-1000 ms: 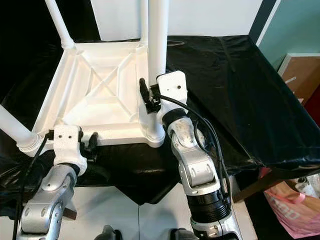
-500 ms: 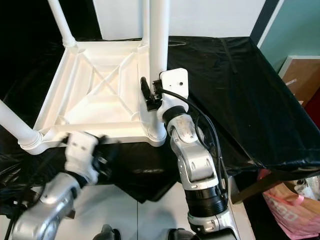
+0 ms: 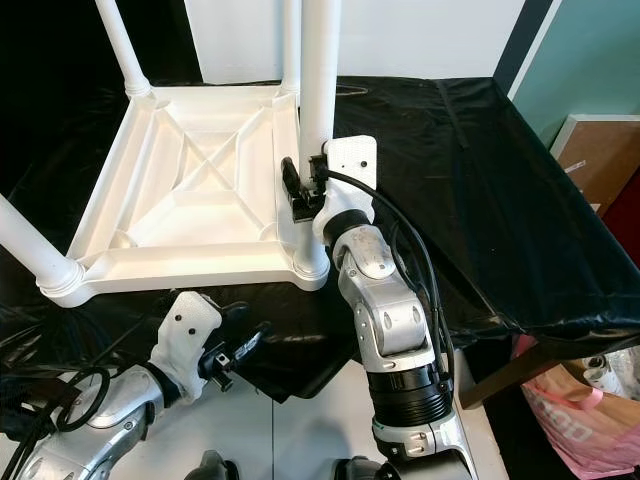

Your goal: Building children table

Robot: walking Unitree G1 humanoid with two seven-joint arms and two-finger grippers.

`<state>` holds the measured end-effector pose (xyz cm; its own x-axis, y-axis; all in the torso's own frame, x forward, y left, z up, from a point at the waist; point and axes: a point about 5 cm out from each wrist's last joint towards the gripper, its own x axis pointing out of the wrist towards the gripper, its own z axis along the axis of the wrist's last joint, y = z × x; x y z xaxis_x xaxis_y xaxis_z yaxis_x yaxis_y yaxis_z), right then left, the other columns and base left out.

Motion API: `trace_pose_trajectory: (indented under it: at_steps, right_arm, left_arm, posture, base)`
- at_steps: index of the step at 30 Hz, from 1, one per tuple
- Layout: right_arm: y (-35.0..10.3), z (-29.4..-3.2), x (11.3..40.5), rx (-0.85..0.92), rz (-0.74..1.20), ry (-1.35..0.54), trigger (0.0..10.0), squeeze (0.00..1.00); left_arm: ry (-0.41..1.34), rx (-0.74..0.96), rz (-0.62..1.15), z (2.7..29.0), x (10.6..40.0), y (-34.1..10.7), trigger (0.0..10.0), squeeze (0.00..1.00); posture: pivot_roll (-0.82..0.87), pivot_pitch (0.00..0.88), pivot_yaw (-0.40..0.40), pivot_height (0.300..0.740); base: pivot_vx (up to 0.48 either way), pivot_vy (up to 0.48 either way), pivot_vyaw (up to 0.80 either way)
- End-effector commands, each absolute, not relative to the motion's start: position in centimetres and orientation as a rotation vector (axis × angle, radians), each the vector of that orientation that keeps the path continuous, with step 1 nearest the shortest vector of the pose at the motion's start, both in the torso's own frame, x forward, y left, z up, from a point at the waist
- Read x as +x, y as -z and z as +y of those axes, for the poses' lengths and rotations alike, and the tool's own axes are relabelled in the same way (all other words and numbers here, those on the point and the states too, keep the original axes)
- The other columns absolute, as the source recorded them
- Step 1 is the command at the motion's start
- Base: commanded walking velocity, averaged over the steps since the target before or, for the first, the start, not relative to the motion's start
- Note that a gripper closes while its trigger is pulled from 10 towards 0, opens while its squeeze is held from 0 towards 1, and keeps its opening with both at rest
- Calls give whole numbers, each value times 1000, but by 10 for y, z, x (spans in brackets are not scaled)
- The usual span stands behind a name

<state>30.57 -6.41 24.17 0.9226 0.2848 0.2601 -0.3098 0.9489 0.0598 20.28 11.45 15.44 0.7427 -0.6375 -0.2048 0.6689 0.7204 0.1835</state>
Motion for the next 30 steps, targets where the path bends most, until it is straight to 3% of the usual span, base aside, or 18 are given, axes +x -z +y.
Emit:
trace_pose_trajectory:
  at_steps: [1, 8, 9, 12, 13, 14, 24, 28, 30]
  right_arm:
    - [-239, -61, 308, 132, -220, -308, 10000, 0]
    - [-239, -59, 310, 111, -211, -317, 10000, 0]
    - [-238, -58, 310, 114, -208, -320, 431, 0]
    - [-238, -57, 310, 126, -201, -323, 0, 0]
    - [-238, -57, 310, 126, -201, -323, 0, 0]
    - [-237, -57, 310, 133, -198, -324, 10000, 0]
    - [-236, -79, 313, 562, -110, -256, 10000, 0]
    - [-230, -97, 312, 830, -84, -203, 10000, 0]
    - [-229, -100, 312, 865, -86, -194, 10000, 0]
  left_arm:
    - [789, 248, 145, 111, 198, -153, 10000, 0]
    - [768, 237, 128, 111, 202, -155, 10000, 0]
    - [766, 231, 126, 110, 202, -156, 10000, 0]
    - [760, 220, 124, 110, 203, -156, 10000, 0]
    - [760, 220, 124, 110, 203, -156, 10000, 0]
    - [758, 216, 125, 110, 203, -156, 10000, 0]
    - [730, 215, 170, 112, 202, -151, 10000, 0]
    - [596, 239, 276, 129, 211, -138, 10000, 0]
    - [565, 244, 291, 133, 214, -136, 10000, 0]
  posture:
    - [67, 99, -65, 740]
    - [67, 96, -67, 740]
    - [68, 95, -68, 740]
    - [69, 96, -70, 740]
    - [69, 96, -70, 740]
    - [69, 96, -70, 740]
    - [69, 108, -75, 740]
    - [51, 122, -69, 740]
    - [51, 122, -69, 740]
  base:
    - [0, 0, 0]
    - [0, 0, 0]
    - [0, 0, 0]
    - [0, 0, 0]
    - [0, 0, 0]
    - [0, 0, 0]
    - [0, 0, 0]
    - [0, 0, 0]
    - [0, 0, 0]
